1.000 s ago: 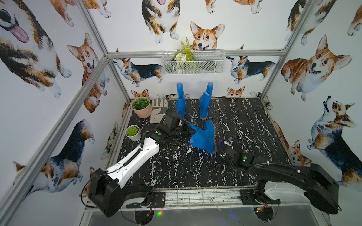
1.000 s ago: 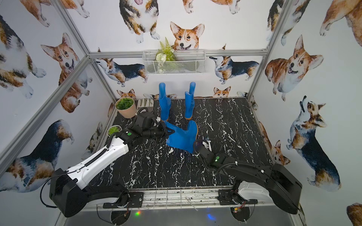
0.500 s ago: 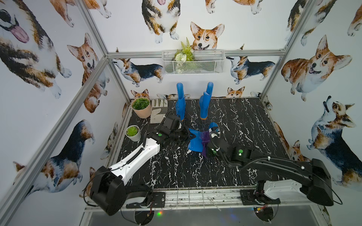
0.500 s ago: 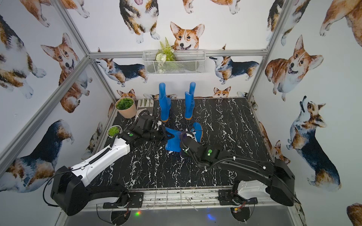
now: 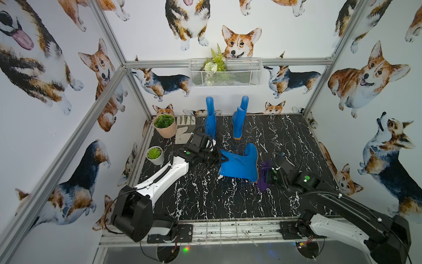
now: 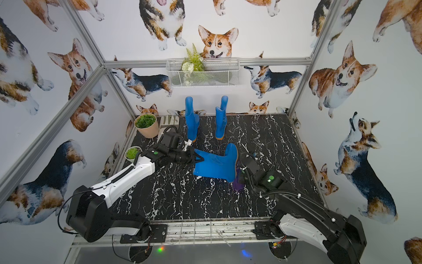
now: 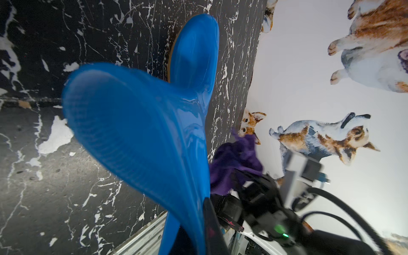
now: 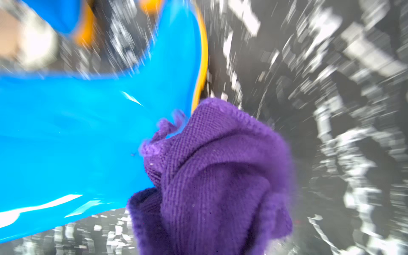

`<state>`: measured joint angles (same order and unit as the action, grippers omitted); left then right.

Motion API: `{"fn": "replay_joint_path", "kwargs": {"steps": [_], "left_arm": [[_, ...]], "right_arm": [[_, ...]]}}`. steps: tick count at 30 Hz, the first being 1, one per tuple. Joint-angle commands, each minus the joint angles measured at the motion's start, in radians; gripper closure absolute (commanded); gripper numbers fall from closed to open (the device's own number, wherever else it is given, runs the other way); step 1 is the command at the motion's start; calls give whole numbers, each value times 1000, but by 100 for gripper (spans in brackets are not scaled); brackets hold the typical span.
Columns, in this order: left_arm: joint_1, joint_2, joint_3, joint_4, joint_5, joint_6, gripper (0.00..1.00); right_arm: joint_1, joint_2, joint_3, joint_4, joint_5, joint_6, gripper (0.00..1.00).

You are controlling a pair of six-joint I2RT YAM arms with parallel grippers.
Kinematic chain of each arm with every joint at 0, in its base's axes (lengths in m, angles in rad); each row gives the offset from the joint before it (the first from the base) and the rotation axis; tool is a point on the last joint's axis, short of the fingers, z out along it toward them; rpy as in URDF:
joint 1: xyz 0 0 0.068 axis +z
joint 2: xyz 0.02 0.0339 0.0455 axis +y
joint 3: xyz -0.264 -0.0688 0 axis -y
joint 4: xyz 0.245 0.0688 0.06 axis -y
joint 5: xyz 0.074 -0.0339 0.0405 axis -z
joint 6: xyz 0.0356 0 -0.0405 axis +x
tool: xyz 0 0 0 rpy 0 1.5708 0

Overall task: Wipe the rubber boots with a cloth
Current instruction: Wipe the dirt off the rubber boot.

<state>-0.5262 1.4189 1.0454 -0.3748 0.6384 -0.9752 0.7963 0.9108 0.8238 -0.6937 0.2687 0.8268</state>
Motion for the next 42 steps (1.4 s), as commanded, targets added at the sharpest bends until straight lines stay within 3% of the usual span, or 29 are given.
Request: {"fn": "replay_joint_path", "kwargs": {"steps": [1,4,9,15,20,26,35,39,42], "left_arm": [[-13,41,69,-164,71,241,100],[-16,41,113,-290,38,370,100],[-17,20,108,-376,-15,487,100],[-17,4,115,-469,-54,609,100],[-17,34,108,-546,-164,692,100],[-17,49,113,-596,-190,747,100],[-17,54,96,-549,-200,702,100],[-17,60,94,-524,-184,685,100],[-17,67,97,-512,-183,675,100]], "right_arm": [[-2,8,178,-125,88,-107,100],[-5,132,330,-129,22,-232,100],[-25,457,548,-188,-282,-464,100],[-27,718,680,-279,-467,-631,100],[-54,850,693,-285,-423,-687,100],[-165,937,697,-273,-413,-724,100],[-335,898,726,-310,-131,-677,100],[-291,825,736,-277,-155,-623,100],[-159,801,740,-241,-197,-607,100]]}}
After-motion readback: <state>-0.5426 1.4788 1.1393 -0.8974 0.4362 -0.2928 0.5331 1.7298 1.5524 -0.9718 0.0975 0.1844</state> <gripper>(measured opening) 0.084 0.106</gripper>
